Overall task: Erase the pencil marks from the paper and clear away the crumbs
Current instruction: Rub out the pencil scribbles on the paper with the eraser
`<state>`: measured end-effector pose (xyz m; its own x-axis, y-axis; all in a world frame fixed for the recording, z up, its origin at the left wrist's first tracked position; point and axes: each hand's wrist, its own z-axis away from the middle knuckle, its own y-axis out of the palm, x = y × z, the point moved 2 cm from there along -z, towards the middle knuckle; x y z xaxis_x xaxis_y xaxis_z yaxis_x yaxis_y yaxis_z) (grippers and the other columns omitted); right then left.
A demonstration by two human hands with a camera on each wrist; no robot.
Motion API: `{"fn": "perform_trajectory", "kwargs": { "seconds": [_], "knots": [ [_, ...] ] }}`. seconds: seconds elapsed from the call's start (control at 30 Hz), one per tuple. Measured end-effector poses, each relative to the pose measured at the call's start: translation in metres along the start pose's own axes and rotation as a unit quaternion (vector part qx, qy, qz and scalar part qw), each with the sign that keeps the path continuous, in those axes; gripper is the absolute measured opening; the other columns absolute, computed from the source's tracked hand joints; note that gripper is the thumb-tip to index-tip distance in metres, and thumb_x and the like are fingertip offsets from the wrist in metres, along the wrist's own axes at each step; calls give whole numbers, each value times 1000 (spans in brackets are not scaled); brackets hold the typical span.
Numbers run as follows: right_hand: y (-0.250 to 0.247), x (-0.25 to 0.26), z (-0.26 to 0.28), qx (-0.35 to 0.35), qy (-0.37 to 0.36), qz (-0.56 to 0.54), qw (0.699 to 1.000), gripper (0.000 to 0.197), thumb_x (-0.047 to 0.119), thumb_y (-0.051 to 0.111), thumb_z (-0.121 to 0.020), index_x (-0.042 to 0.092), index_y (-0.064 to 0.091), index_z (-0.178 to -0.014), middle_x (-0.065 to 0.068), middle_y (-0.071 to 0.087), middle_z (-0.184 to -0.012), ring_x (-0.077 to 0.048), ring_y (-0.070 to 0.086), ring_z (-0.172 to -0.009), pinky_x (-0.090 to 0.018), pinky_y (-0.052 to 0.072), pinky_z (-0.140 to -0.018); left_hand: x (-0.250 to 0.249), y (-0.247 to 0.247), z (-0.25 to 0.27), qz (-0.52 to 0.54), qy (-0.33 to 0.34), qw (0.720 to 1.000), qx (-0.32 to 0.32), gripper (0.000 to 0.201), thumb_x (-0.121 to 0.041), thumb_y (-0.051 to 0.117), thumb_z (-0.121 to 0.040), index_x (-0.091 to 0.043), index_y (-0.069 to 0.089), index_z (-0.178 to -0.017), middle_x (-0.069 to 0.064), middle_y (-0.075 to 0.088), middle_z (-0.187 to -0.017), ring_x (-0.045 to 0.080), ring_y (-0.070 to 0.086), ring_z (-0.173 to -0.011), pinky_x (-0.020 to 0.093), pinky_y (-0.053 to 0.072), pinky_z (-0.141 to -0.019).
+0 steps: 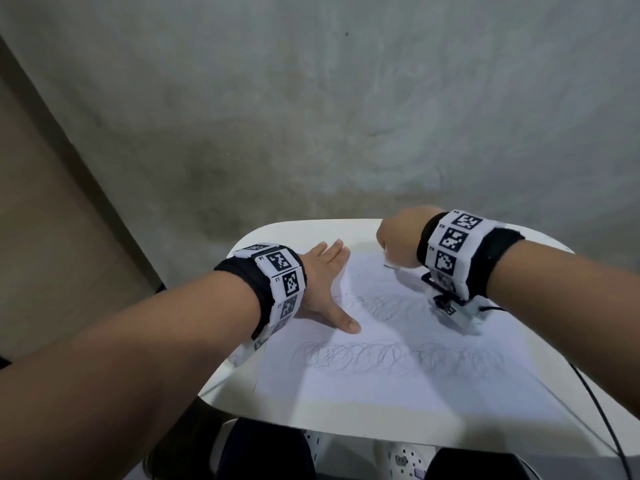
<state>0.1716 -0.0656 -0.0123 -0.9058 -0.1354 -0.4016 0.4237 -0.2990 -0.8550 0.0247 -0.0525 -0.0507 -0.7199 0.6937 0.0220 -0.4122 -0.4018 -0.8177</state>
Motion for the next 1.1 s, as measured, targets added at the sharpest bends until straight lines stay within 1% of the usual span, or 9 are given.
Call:
{"fn": "perform_trajectory", "kwargs": {
  "seconds": [0.1, 0.23, 0.4, 0.53, 0.67, 0.77, 0.9, 1.03, 1.1],
  "knots": [
    [9, 18, -1, 14, -45, 15, 999, 20, 22, 58, -89, 18, 65, -107, 6, 66, -104, -8, 54, -84, -14, 38, -60, -2, -1, 0, -13, 4, 1000, -3, 132, -78, 59, -74, -14, -26, -151, -1, -32, -158, 18, -27, -146, 39, -6, -118],
    [3, -8, -4, -20, 10, 3, 1000, 15, 21, 53, -85, 14, 66, -82, 0, 65, -75, -23, 65, -72, -30, 57, -69, 0, 0, -1, 5, -1, 1000, -4, 133, -80, 60, -72, -17, -26, -151, -4, -33, -158, 17, -26, -147, 45, -4, -119],
    [5, 13, 3, 39, -57, 18, 997, 24, 25, 54, -91, 14, 68, -106, 1, 69, -104, -20, 64, -95, -26, 44, -69, -2, 0, 0, -2, 6, 1000, -8, 130, -77, 59, -75, -16, -26, -152, -3, -33, -158, 17, -27, -146, 42, -5, -119],
    [4, -7, 3, -3, -1, 2, 1000, 20, 20, 51, -89, 13, 68, -95, 2, 70, -94, -20, 58, -75, -28, 49, -68, -2, 1, 0, 3, -2, 1000, -5, 130, -78, 59, -74, -17, -26, -151, -4, -33, -158, 16, -27, -146, 44, -4, -119],
    [6, 12, 5, 24, -41, -22, 999, 22, 23, 51, -92, 13, 68, -101, 1, 70, -101, -21, 65, -91, -28, 49, -74, -1, 1, -1, -5, 5, 1000, -5, 131, -79, 59, -74, -16, -27, -151, -2, -33, -158, 17, -28, -146, 41, -7, -118],
    [1, -5, 7, -19, 3, 4, 1000, 17, 20, 50, -91, 13, 64, -85, 0, 67, -87, -22, 63, -77, -31, 55, -72, 0, 2, -2, 1, -3, 1000, -6, 131, -79, 59, -73, -18, -26, -151, -4, -33, -158, 17, -26, -147, 46, -3, -119],
    [4, 17, 8, 27, -52, 13, 998, 23, 24, 51, -93, 11, 67, -104, 0, 67, -99, -21, 60, -85, -27, 43, -70, 1, 2, -3, -4, 5, 1000, -9, 132, -80, 59, -73, -17, -26, -151, -3, -33, -158, 18, -27, -147, 44, -4, -119],
    [3, -12, 7, -4, 2, -14, 1000, 20, 20, 50, -91, 13, 68, -96, -1, 70, -96, -23, 66, -87, -31, 54, -76, 1, 3, -4, 2, -1, 1000, -7, 133, -81, 59, -71, -18, -26, -151, -5, -33, -158, 17, -25, -147, 47, -2, -119],
    [7, 5, 7, -1, -32, -22, 999, 19, 21, 51, -90, 14, 68, -95, 1, 70, -95, -22, 66, -89, -30, 53, -77, 0, 3, -3, -2, 4, 1000, -11, 132, -80, 59, -72, -17, -26, -151, -3, -33, -158, 17, -25, -147, 44, -4, -119]
  ]
}}
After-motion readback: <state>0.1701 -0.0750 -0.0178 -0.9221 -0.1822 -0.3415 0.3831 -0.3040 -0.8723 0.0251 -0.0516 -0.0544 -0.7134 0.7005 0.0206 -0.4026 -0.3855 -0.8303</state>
